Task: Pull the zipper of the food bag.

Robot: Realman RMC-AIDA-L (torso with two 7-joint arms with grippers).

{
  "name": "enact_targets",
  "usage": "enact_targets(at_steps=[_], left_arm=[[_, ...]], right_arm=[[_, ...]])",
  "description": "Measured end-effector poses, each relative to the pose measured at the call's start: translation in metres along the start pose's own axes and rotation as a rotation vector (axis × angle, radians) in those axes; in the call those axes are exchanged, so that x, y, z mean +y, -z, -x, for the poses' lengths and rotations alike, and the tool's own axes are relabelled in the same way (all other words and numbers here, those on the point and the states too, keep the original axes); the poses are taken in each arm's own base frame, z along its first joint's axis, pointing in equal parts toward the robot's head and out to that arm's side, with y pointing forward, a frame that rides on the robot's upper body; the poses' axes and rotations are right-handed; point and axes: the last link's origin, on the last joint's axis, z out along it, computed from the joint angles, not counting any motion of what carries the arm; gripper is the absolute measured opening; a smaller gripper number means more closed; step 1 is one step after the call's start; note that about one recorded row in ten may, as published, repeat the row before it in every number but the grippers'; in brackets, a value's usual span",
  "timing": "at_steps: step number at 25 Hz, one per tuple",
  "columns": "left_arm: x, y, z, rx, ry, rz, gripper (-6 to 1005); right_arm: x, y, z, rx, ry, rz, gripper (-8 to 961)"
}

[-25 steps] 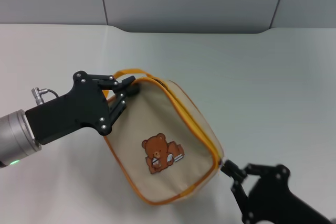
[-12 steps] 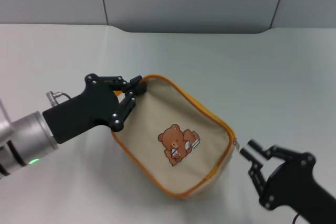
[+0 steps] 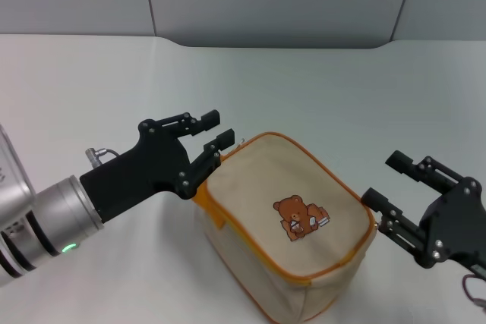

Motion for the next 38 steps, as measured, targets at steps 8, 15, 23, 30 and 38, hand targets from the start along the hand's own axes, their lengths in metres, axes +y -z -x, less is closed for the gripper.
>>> enact_targets(at_steps=[8,15,23,30,38], left_arm=[[0.010,0.032,-0.015,-0.100,0.040,0.301,385],[0.017,0.055,-0.020,-0.141,0.076,0.373,729],[0.020,0.060,-0.018,-0.144,0.077,0.367,832],[0.021,0.060,-0.018,-0.138,0.078,0.367,832],[0.022,0.062,-0.017,-0.120,0.052,0.353,832]], right_arm=[[-0.028,0.003,0.031,0.178,-0.162,0.317,658],[-0.031,-0.009,0.043,0.275,-0.186,0.492,758],[-0.030,-0.016,0.042,0.278,-0.179,0.507,759],[-0.031,-0.016,0.043,0.272,-0.161,0.494,759],[-0.032,-0.018,0.038,0.264,-0.129,0.448,759]])
